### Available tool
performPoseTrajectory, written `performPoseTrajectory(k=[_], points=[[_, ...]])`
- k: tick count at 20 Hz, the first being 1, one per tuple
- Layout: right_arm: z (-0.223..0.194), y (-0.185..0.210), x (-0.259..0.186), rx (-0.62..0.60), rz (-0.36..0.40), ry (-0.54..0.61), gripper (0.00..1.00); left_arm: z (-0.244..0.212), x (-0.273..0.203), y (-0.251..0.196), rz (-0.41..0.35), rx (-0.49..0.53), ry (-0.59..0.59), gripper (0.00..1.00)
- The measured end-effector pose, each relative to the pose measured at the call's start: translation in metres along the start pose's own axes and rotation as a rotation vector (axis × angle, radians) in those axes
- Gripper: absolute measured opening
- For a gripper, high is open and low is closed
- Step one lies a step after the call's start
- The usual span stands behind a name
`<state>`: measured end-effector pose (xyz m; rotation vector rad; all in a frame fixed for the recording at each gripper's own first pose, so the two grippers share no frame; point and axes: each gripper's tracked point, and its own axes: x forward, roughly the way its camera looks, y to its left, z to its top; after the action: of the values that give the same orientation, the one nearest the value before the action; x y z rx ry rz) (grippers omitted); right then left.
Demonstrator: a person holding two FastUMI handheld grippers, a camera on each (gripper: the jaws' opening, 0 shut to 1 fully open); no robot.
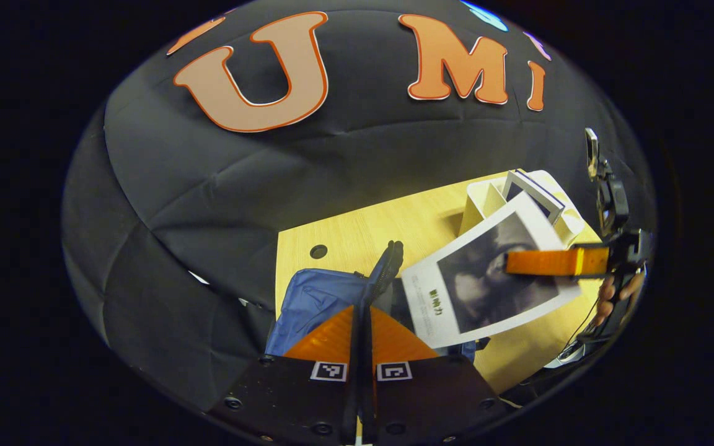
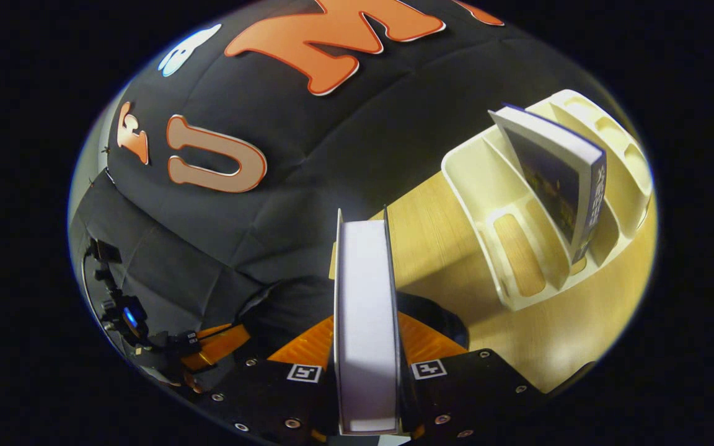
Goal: Open the schoolbag, grab two books from the bookshelf and put them into the schoolbag.
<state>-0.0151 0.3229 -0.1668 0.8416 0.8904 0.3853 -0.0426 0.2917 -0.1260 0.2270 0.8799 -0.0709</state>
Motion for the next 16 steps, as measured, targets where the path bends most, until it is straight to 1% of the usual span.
performPoseTrajectory(k=[4,7,11,14,16], points=[[-0.032,0.000,0.029,0.042,0.011,0.011,0.38,0.000,0.000,-0.003,-0.009,0.005,0.001,0.04],[-0.042,-0.006,0.051,0.099,0.013,-0.005,0.38,-0.001,0.001,-0.009,-0.023,-0.011,0.004,0.04],[-0.069,-0.008,0.078,0.158,0.023,0.033,0.38,-0.001,-0.001,-0.015,-0.033,-0.006,0.015,0.04],[-0.091,-0.002,0.099,0.176,0.031,0.066,0.38,0.000,-0.001,-0.027,-0.066,-0.029,0.021,0.04],[-0.101,-0.002,0.107,0.188,0.035,0.073,0.38,-0.001,0.001,-0.030,-0.073,-0.019,0.025,0.04]])
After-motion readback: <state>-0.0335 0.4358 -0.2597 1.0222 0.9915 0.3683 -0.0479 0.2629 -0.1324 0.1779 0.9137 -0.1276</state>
